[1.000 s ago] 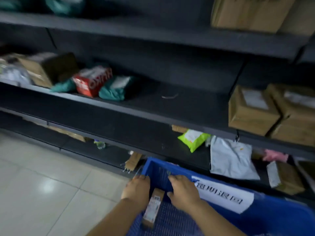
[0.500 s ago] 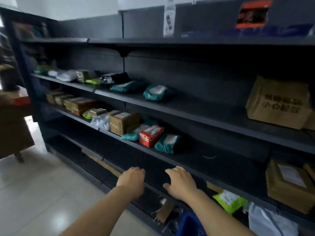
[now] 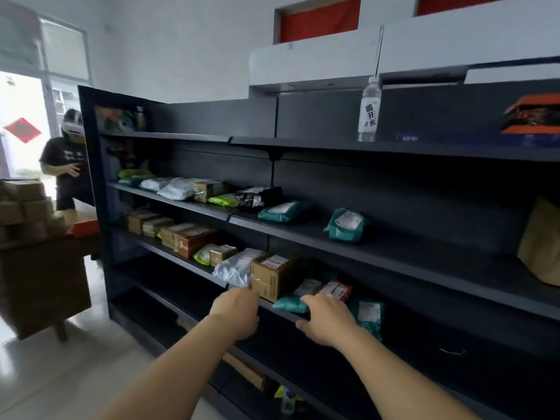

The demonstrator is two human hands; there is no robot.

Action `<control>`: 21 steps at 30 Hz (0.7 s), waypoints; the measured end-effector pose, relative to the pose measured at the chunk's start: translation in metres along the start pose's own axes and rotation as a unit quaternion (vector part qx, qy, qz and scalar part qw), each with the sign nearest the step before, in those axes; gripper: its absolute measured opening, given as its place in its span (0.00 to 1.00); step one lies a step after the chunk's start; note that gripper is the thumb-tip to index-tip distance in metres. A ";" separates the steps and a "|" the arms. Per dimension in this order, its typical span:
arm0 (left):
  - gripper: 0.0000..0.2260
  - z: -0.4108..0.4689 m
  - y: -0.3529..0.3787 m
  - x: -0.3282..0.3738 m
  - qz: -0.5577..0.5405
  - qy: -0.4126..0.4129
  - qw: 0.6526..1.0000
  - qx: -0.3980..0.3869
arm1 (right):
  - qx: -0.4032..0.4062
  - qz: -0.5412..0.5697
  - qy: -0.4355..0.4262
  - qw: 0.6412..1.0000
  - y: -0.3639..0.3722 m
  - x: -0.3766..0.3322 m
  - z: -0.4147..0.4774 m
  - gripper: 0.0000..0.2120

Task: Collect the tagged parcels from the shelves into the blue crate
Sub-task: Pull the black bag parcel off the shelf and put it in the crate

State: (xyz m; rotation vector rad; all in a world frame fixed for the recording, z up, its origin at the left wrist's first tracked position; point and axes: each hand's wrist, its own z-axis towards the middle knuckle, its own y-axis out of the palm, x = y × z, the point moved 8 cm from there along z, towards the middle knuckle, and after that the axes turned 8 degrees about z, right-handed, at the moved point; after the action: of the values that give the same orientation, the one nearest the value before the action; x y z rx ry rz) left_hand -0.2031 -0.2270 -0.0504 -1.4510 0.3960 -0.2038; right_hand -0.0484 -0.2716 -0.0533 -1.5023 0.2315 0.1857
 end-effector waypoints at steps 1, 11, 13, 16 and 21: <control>0.15 0.020 -0.001 -0.031 -0.009 -0.011 1.000 0.006 | 0.004 -0.004 -0.001 1.000 0.001 -0.020 0.031 0.25; 0.14 0.111 -0.026 -0.074 0.015 0.011 0.999 0.049 | 0.030 -0.004 0.012 0.999 -0.028 -0.035 0.134 0.22; 0.13 0.116 -0.027 -0.074 0.018 0.012 0.999 0.044 | 0.026 -0.004 0.013 1.000 -0.030 -0.033 0.140 0.22; 0.11 0.160 -0.031 -0.083 0.002 0.016 0.998 0.057 | 0.032 -0.007 0.009 0.999 -0.036 -0.028 0.181 0.24; 0.10 0.254 -0.044 -0.094 -0.026 0.013 0.997 0.071 | 0.055 0.001 0.016 0.998 -0.058 -0.009 0.274 0.25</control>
State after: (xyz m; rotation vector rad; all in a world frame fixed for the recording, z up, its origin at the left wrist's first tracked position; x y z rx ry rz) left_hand -0.1880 0.0363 0.0242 -1.3213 0.3586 -0.2870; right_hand -0.0318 -0.0020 0.0198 -1.3971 0.2646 0.1478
